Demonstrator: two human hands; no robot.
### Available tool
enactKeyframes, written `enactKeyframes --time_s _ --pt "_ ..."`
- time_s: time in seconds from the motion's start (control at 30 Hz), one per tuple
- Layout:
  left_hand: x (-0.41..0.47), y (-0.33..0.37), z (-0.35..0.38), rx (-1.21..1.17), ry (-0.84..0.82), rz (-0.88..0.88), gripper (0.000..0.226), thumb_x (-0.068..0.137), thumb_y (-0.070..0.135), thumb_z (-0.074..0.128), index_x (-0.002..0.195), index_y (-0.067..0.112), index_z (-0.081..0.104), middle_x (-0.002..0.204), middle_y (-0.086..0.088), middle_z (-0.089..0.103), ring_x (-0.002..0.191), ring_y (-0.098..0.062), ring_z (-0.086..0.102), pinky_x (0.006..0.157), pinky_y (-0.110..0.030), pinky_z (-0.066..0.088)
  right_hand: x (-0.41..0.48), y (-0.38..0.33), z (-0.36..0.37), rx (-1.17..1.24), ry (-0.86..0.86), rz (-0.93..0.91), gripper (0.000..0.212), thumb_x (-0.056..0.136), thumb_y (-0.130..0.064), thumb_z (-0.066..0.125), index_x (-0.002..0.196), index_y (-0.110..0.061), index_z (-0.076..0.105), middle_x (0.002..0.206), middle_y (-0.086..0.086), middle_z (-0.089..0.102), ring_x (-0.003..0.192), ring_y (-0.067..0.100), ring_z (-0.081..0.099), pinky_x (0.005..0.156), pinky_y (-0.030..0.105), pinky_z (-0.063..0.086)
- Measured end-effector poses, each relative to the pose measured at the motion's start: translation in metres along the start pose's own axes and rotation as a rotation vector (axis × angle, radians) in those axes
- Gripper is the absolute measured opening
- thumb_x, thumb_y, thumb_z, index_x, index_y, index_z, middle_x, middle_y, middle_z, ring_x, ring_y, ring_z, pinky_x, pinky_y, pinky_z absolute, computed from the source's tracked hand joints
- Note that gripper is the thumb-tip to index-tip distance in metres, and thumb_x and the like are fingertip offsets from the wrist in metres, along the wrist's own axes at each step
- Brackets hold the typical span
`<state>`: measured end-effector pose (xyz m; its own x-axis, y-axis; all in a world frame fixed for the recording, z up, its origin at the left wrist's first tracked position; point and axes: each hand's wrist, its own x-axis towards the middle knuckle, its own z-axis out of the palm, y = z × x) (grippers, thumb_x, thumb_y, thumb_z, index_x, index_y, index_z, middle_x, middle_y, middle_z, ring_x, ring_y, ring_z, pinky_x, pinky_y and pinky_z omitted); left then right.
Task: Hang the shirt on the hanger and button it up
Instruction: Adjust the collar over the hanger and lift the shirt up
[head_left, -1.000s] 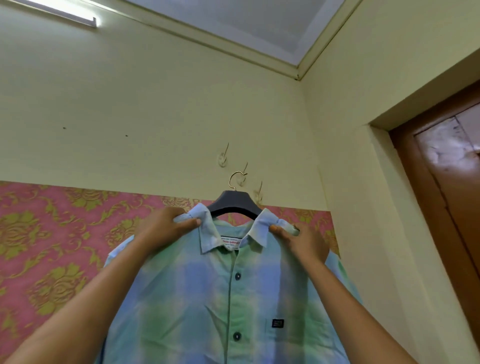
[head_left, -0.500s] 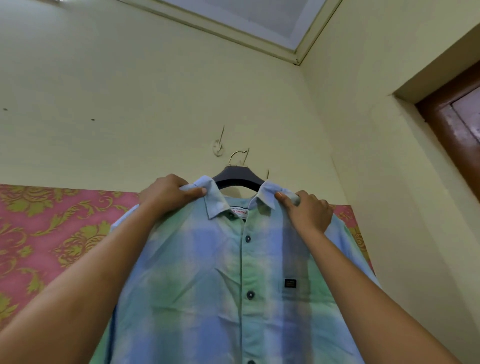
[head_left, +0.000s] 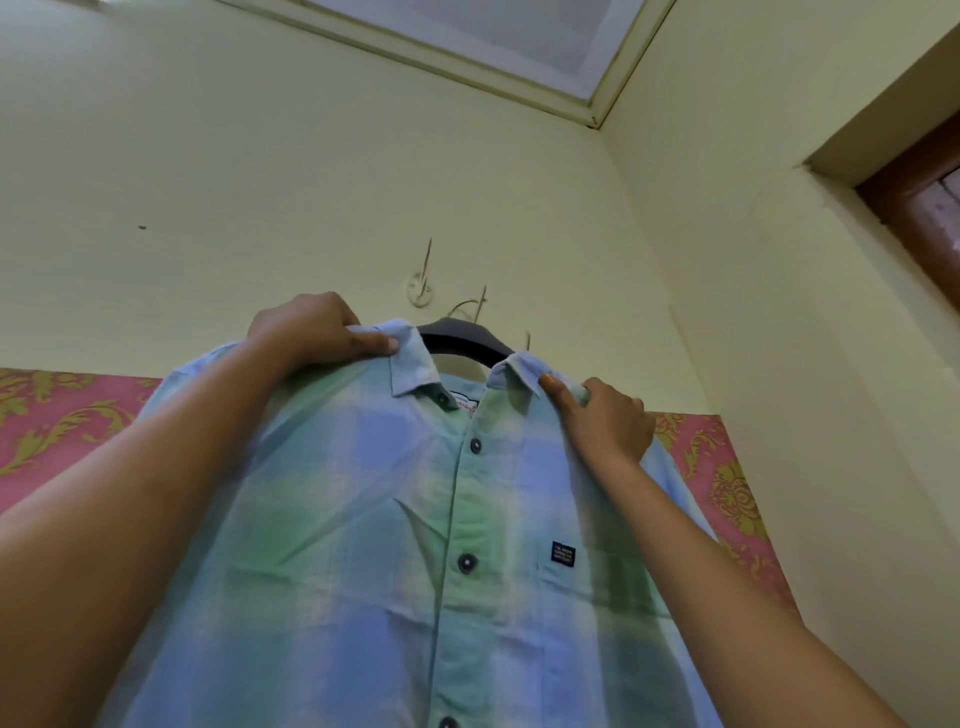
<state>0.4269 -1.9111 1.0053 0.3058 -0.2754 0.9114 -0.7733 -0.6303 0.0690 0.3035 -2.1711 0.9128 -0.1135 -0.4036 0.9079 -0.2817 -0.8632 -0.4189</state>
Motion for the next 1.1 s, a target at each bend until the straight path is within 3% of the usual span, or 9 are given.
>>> enactKeyframes --time_s 0.27,0.4,0.5,0.63,0.83,1.1 --pt "-0.018 0.020 0.004 0.111 0.053 0.004 0.054 0.070 0.075 0.051 0.079 0.024 0.066 0.076 0.001 0.061 0.074 -0.019 0.055 0.057 -0.026 0.032 -0.012 0.025 0.009 0.037 0.004 -0.043 0.065 0.074 -0.079 0.024 0.063 -0.017 0.041 0.085 0.012 0.064 0.091 0.035 0.057 0.071 0.036 0.036" --pt "-0.036 0.010 0.031 0.043 0.111 0.000 0.050 0.074 0.071 0.050 0.074 0.023 0.063 0.075 0.001 0.060 0.072 -0.020 0.055 0.055 -0.026 0.031 -0.018 0.029 0.008 -0.034 0.079 -0.044 0.080 0.073 -0.080 0.023 0.090 -0.011 0.060 0.098 0.015 0.066 0.097 0.037 0.056 0.080 0.039 0.040" --pt "-0.040 0.004 0.047 -0.088 0.062 0.005 0.052 0.073 0.072 0.050 0.071 0.022 0.062 0.071 0.003 0.059 0.071 -0.020 0.055 0.060 -0.028 0.035 -0.011 0.027 -0.004 -0.131 0.145 -0.052 0.068 0.082 -0.071 0.037 0.095 -0.009 0.062 0.098 0.015 0.067 0.096 0.036 0.055 0.080 0.039 0.037" --pt "-0.042 0.000 0.060 -0.148 0.072 0.022 0.057 0.068 0.076 0.040 0.065 0.022 0.058 0.069 0.002 0.059 0.070 -0.021 0.054 0.061 -0.029 0.037 -0.007 0.025 -0.014 -0.158 0.174 -0.075 0.063 0.083 -0.068 0.040 0.093 -0.009 0.062 0.098 0.013 0.066 0.094 0.033 0.052 0.079 0.038 0.033" --pt "-0.046 0.000 0.061 -0.051 0.075 0.023 0.060 0.066 0.078 0.031 0.071 0.025 0.057 0.076 0.000 0.058 0.077 -0.026 0.054 0.062 -0.030 0.035 -0.019 0.035 0.006 -0.065 0.112 -0.075 0.076 0.077 -0.072 0.020 0.104 -0.013 0.060 0.106 0.012 0.064 0.100 0.032 0.051 0.085 0.038 0.034" --pt "-0.063 0.015 0.065 0.063 0.154 -0.026 0.047 0.083 0.066 0.043 0.087 0.023 0.061 0.086 -0.006 0.058 0.076 -0.025 0.045 0.066 -0.031 0.033 -0.024 0.048 0.020 0.023 -0.072 -0.139 0.092 0.067 -0.068 0.006 0.128 -0.013 0.047 0.130 0.011 0.055 0.120 0.030 0.048 0.102 0.042 0.034"
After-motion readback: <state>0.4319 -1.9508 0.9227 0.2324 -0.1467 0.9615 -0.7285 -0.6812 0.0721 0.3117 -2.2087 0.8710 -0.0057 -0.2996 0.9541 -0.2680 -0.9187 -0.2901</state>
